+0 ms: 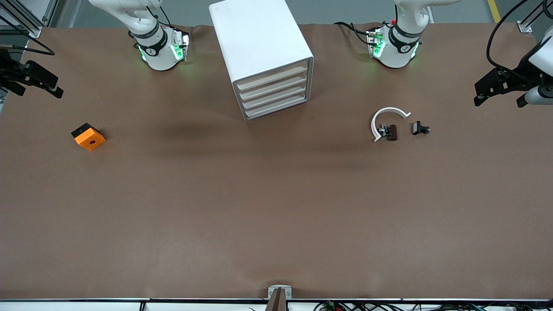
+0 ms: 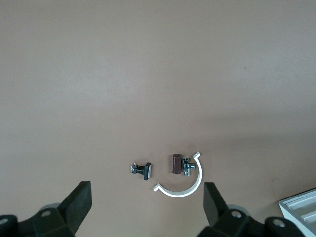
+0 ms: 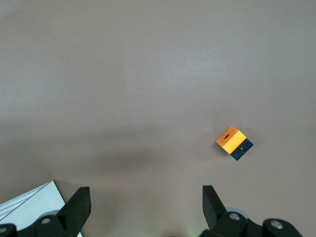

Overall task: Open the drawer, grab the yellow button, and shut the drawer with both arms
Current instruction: 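Reach the left gripper toward the white cabinet's drawer handle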

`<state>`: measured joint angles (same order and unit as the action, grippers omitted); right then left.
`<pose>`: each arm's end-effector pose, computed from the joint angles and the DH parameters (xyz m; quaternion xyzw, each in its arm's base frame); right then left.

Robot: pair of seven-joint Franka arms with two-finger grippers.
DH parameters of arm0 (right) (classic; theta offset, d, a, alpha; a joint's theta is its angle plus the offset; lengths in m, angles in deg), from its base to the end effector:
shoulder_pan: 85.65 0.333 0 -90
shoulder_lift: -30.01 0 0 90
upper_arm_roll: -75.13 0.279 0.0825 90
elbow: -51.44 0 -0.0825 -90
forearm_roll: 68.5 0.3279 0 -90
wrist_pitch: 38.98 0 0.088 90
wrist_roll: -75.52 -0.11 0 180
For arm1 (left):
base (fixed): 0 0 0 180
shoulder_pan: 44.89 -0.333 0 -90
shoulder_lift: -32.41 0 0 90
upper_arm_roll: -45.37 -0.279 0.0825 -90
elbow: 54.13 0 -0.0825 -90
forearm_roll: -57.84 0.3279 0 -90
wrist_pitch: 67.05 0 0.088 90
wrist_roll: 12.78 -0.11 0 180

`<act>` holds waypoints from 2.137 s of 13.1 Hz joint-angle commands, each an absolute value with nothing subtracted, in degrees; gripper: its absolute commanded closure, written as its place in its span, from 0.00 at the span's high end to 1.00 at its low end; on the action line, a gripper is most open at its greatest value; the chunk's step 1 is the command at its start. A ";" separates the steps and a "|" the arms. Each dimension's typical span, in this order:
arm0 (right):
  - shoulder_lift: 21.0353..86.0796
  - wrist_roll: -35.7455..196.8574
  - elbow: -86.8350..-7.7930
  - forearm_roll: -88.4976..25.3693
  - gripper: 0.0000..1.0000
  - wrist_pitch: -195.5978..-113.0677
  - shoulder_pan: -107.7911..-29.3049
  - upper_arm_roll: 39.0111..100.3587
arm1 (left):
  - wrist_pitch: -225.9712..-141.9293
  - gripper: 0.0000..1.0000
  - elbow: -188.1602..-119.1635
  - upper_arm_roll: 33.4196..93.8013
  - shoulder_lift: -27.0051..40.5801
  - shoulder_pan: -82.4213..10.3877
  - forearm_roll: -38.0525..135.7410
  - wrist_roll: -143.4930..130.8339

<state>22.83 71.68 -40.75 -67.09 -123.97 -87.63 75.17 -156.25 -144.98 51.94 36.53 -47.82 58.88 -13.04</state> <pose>0.4543 -0.0125 0.6208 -0.9987 0.0493 0.0004 0.0122 0.4767 -0.0305 0.6120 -0.9991 0.0336 -0.0217 0.0125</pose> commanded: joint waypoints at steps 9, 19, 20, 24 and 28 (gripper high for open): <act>21.92 72.62 -41.46 -67.00 1.00 -123.88 -88.72 75.75 | -160.73 1.00 -138.50 52.58 22.06 -47.09 60.03 -8.41; 22.27 71.84 -40.58 -67.00 1.00 -124.14 -88.72 75.75 | -163.38 1.00 -139.37 52.84 9.83 -31.72 59.07 38.85; 22.97 72.44 -39.36 -67.00 1.00 -123.97 -88.90 75.75 | -163.12 1.00 -139.90 52.84 9.47 -30.14 59.07 43.95; 29.89 72.10 -37.59 -67.35 1.00 -123.79 -88.03 76.01 | -160.22 1.00 -140.17 53.11 6.93 -23.81 57.41 67.83; 32.55 72.62 -36.89 -68.85 1.00 -124.67 -88.02 76.10 | -155.04 1.00 -140.08 53.11 3.42 -20.73 46.43 94.38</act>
